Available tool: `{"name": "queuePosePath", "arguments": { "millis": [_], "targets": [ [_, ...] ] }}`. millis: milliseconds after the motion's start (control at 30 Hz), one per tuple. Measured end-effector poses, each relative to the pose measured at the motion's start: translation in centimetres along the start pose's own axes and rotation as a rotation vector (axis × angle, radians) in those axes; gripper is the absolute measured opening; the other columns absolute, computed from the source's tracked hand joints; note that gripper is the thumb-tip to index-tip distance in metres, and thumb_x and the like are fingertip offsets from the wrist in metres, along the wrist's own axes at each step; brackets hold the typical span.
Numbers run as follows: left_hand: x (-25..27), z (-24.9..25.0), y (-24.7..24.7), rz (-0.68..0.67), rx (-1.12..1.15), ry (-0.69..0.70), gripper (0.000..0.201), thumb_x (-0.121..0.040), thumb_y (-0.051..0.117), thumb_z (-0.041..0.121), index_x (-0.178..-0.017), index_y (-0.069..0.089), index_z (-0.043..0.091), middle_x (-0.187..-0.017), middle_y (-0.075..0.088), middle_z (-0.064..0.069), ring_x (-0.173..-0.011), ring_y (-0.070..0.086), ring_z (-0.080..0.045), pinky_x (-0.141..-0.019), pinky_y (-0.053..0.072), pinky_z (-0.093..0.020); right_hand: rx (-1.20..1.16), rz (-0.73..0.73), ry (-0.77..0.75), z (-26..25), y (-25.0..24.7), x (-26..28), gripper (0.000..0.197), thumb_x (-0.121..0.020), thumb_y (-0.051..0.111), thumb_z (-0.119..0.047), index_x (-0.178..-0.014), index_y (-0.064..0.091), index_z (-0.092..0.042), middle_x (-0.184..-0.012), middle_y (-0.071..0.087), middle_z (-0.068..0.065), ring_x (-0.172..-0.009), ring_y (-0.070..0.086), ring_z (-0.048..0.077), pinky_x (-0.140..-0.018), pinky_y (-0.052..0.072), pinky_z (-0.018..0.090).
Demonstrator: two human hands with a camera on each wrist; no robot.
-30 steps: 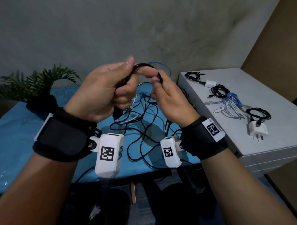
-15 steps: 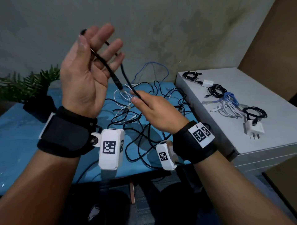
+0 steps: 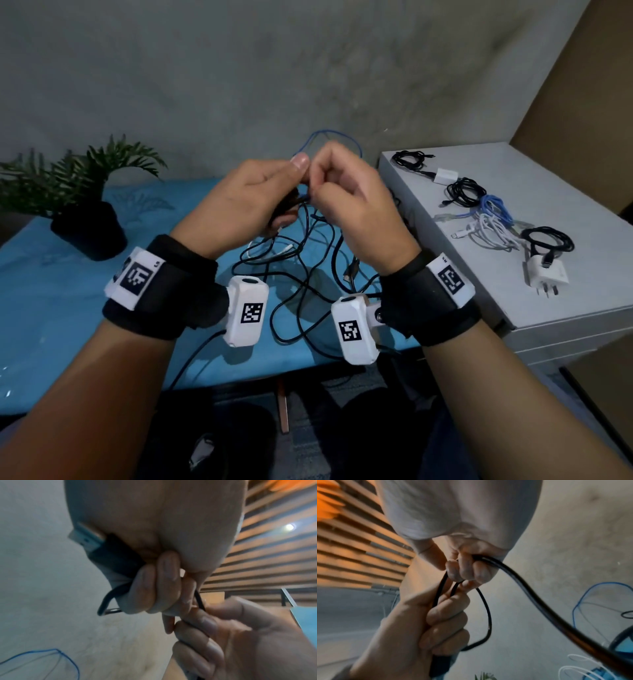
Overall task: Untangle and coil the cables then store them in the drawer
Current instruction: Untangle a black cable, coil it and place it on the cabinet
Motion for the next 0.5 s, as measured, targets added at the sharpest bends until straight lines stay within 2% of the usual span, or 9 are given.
{"name": "queuePosePath", "arguments": {
  "millis": [100, 133, 200, 233, 300, 333, 400, 433, 500],
  "targets": [
    [0.2, 0.4, -0.2, -0.071, 0.045, -0.001, 0.045, -0.108, 0.041, 0.035, -0.068, 0.060, 0.026, -0.054, 0.031, 0.001, -0.048, 0.020, -0.012, -0.043, 0.020, -0.020, -0.105, -0.016, 0.015, -0.3, -0.5, -0.2, 0.017, -0.095, 0.050, 0.003, -0.094, 0.045, -0.014, -0.067, 0.044, -0.002, -0.051, 0.036, 0.009, -0.048, 0.032, 0.036],
    [0.3, 0.3, -0.4, -0.078, 0.042, -0.020, 0.049, -0.107, 0.040, 0.038, -0.064, 0.061, 0.026, -0.054, 0.031, 0.001, -0.049, 0.019, -0.012, -0.043, 0.020, -0.020, -0.087, -0.014, 0.020, -0.3, -0.6, -0.3, 0.017, -0.097, 0.052, 0.001, -0.097, 0.046, -0.015, -0.069, 0.047, -0.002, -0.049, 0.038, 0.008, -0.046, 0.034, 0.034],
    [0.4, 0.3, -0.6, -0.109, 0.048, -0.035, 0.052, -0.105, 0.040, 0.045, -0.066, 0.065, 0.023, -0.053, 0.030, 0.001, -0.048, 0.019, -0.014, -0.043, 0.021, -0.020, -0.018, 0.034, 0.016, -0.3, -0.9, -0.4, 0.016, -0.099, 0.058, -0.004, -0.098, 0.049, -0.017, -0.074, 0.050, 0.005, -0.053, 0.045, 0.004, -0.051, 0.039, 0.023],
    [0.4, 0.3, -0.5, -0.127, 0.082, -0.026, 0.051, -0.105, 0.041, 0.045, -0.072, 0.068, 0.018, -0.051, 0.029, 0.002, -0.047, 0.018, -0.014, -0.042, 0.020, -0.020, 0.024, 0.072, 0.004, -0.3, -1.2, -0.4, 0.015, -0.098, 0.062, -0.007, -0.098, 0.051, -0.017, -0.075, 0.050, 0.011, -0.058, 0.048, 0.005, -0.054, 0.039, 0.023],
    [0.5, 0.3, -0.4, -0.138, 0.205, -0.024, 0.047, -0.104, 0.040, 0.040, -0.076, 0.065, 0.011, -0.049, 0.028, 0.005, -0.043, 0.016, -0.011, -0.041, 0.015, -0.020, 0.086, 0.136, -0.015, -0.4, -1.7, -0.6, 0.011, -0.096, 0.068, -0.017, -0.097, 0.057, -0.016, -0.075, 0.049, 0.021, -0.066, 0.047, 0.015, -0.058, 0.039, 0.034],
    [0.5, 0.3, -0.3, -0.138, 0.278, -0.027, 0.046, -0.104, 0.039, 0.038, -0.075, 0.063, 0.012, -0.048, 0.028, 0.007, -0.041, 0.016, -0.009, -0.042, 0.012, -0.021, 0.102, 0.148, -0.023, -0.4, -1.8, -0.7, 0.010, -0.097, 0.067, -0.021, -0.100, 0.060, -0.015, -0.075, 0.051, 0.020, -0.067, 0.046, 0.015, -0.059, 0.038, 0.035],
    [0.6, 0.7, 0.3, -0.157, 0.422, -0.020, 0.044, -0.106, 0.035, 0.037, -0.076, 0.057, 0.013, -0.047, 0.025, 0.008, -0.039, 0.014, -0.009, -0.042, 0.010, -0.024, 0.090, 0.110, -0.036, -0.3, -1.5, -0.7, 0.016, -0.102, 0.057, -0.027, -0.107, 0.063, -0.013, -0.080, 0.057, 0.011, -0.068, 0.049, 0.008, -0.061, 0.039, 0.027],
    [0.6, 0.9, 0.6, -0.172, 0.489, -0.016, 0.044, -0.108, 0.031, 0.037, -0.078, 0.053, 0.012, -0.048, 0.021, 0.007, -0.038, 0.011, -0.010, -0.042, 0.009, -0.025, 0.069, 0.080, -0.025, -0.2, -1.1, -0.6, 0.023, -0.106, 0.049, -0.028, -0.110, 0.063, -0.010, -0.083, 0.058, 0.012, -0.067, 0.050, 0.008, -0.059, 0.040, 0.026],
    [0.5, 1.2, 1.0, -0.201, 0.606, -0.039, 0.048, -0.109, 0.023, 0.041, -0.080, 0.047, 0.013, -0.050, 0.013, 0.004, -0.037, 0.007, -0.011, -0.041, 0.009, -0.025, 0.057, 0.056, 0.020, 0.2, -0.5, -0.5, 0.033, -0.109, 0.039, -0.030, -0.109, 0.060, -0.005, -0.090, 0.055, 0.025, -0.061, 0.048, 0.012, -0.055, 0.040, 0.030]
  ]
}}
Point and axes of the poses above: each hand's wrist, its own x-axis away from the middle knuckle, its own y-axis out of the palm, z = x × y, the point moved 6 cm from there along -x, towards the middle knuckle
